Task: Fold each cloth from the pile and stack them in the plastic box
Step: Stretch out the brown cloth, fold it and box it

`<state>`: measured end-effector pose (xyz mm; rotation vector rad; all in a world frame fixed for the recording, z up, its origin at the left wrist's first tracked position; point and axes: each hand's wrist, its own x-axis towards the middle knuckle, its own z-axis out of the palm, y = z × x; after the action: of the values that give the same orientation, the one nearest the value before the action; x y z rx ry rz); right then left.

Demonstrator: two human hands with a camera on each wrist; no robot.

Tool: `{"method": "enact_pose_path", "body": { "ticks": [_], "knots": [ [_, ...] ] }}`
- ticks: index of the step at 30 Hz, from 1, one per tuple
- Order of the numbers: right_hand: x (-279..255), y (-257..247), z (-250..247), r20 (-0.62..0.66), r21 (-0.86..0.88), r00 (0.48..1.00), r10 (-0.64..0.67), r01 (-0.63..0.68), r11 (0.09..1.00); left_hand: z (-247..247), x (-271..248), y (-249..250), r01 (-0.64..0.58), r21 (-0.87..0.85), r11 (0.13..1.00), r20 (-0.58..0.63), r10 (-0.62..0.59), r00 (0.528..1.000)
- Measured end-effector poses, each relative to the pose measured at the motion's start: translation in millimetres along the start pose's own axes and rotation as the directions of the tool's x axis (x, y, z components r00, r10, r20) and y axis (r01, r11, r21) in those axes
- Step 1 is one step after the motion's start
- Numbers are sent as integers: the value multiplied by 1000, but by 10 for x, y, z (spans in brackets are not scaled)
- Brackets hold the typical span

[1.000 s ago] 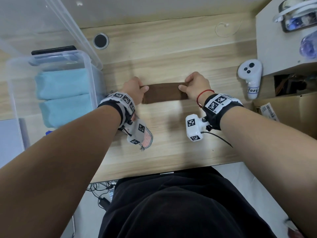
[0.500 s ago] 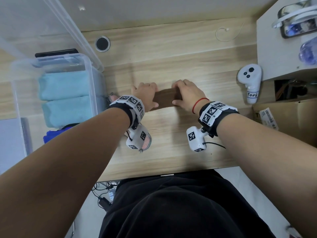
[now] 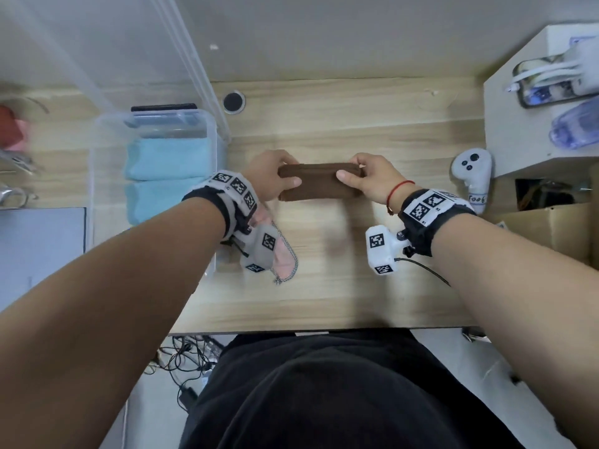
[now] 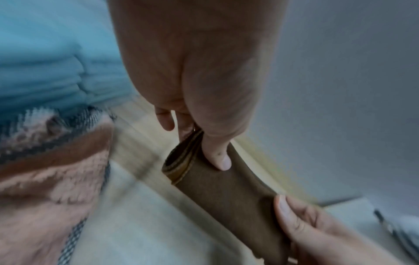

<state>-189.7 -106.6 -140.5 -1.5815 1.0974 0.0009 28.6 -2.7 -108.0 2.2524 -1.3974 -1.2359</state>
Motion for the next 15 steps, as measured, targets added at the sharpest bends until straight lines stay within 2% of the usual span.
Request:
{"method": "enact_pose_path", "body": {
  "ticks": [4,8,12,15],
  "knots": [
    [7,-407,159,-91,97,995,-44,53,994,-568,-260,-113,-64,-5,998,-66,64,996],
    [-29,-978,618,-128,121,987,-94,110,987,-1108,-583,-496,-63,44,997,-136,69,988],
    [-6,-1441,1112,-107,85,987,-118,127,988,-1498,-843,-1057,-26,33,999,-151,31,988],
    [51,-1673,1478,-97,-16,988,-116,115,993,-1697,-965,-1493,16,-50,999,-165,-24,986]
  ]
}}
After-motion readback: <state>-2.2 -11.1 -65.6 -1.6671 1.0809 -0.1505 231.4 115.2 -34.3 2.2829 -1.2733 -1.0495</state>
